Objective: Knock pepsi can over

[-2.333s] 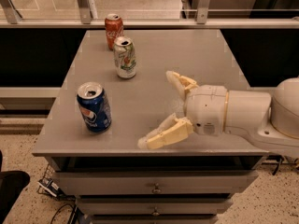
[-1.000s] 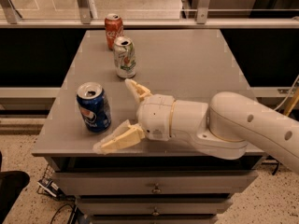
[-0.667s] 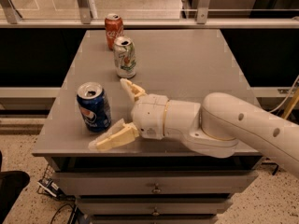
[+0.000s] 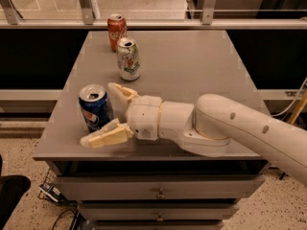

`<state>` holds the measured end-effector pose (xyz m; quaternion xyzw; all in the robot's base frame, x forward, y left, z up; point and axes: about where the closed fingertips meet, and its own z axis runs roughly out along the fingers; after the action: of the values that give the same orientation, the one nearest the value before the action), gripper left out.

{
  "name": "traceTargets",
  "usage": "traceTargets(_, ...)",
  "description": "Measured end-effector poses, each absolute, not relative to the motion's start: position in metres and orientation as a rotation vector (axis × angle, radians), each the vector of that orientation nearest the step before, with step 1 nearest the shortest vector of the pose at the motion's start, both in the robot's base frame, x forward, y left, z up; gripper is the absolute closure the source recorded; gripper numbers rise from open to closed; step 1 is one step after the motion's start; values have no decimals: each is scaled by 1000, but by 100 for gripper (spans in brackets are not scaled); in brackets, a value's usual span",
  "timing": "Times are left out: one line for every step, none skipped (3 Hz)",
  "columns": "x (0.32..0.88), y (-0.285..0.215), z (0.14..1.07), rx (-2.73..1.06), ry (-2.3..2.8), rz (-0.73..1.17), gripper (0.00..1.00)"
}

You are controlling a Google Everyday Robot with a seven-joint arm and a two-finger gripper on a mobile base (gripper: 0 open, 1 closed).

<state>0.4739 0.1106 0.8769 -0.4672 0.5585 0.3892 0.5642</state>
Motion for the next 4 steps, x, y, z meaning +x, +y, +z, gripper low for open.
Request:
traceTargets(475,123,880,-1134,1291,921,46)
traceTargets(474,124,880,-1135,1290,922,69)
traceTargets(473,125,881,-1138,1287,923,92)
traceTargets(472,127,882,-1141,1285,924,100)
